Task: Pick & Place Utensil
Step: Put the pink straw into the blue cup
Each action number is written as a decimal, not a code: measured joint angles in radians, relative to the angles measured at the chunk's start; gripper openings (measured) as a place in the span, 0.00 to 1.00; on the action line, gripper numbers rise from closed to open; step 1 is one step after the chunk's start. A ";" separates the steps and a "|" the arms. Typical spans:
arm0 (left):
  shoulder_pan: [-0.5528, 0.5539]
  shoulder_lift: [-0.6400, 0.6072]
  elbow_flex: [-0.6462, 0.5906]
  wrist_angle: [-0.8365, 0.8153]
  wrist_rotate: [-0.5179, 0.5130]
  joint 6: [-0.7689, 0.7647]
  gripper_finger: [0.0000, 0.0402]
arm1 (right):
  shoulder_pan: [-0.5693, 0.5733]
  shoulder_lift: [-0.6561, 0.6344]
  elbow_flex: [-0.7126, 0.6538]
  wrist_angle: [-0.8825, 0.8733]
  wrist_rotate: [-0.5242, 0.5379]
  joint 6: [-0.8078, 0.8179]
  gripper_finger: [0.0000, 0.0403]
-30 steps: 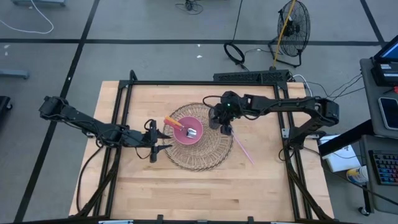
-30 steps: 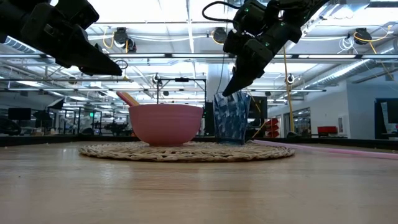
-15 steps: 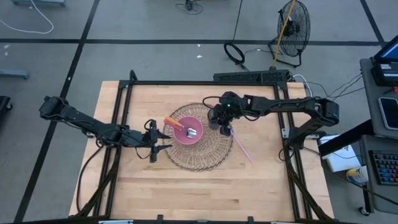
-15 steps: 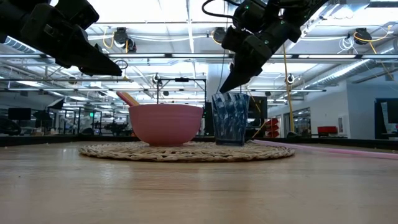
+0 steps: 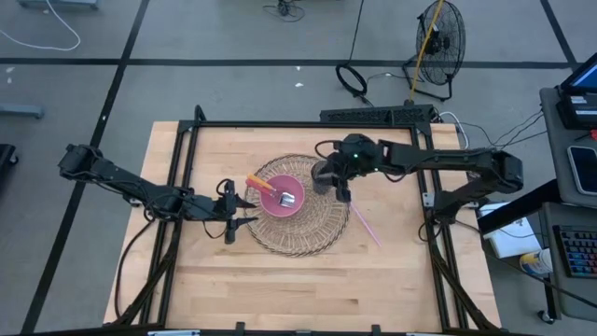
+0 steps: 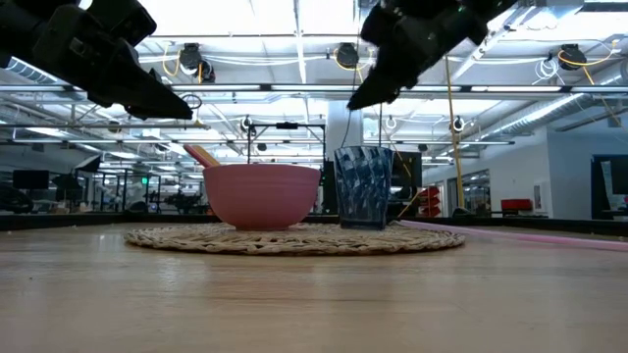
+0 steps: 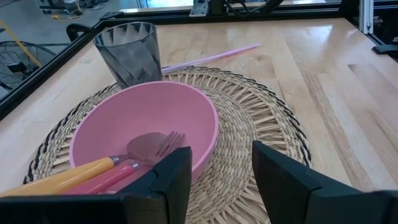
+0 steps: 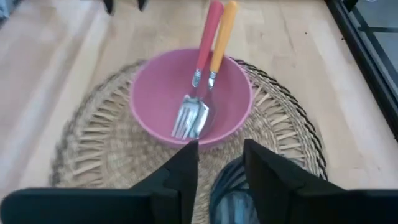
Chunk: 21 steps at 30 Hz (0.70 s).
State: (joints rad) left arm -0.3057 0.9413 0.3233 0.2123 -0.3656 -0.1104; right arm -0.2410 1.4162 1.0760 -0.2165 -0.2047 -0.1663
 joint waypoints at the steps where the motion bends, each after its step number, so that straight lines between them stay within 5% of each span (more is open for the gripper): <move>1: 0.000 0.000 0.000 0.002 0.000 0.000 0.42 | 0.007 -0.020 0.000 -0.021 0.001 0.010 0.32; 11: 0.000 0.000 0.000 0.006 0.002 -0.002 0.42 | 0.170 -0.201 0.000 -0.265 0.321 0.187 0.36; 21: 0.000 0.000 0.000 0.019 0.002 0.000 0.42 | 0.303 -0.185 -0.010 -0.550 0.523 0.632 0.30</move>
State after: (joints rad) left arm -0.3056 0.9415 0.3233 0.2317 -0.3637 -0.1108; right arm 0.0617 1.2310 1.0659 -0.7667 0.3187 0.4656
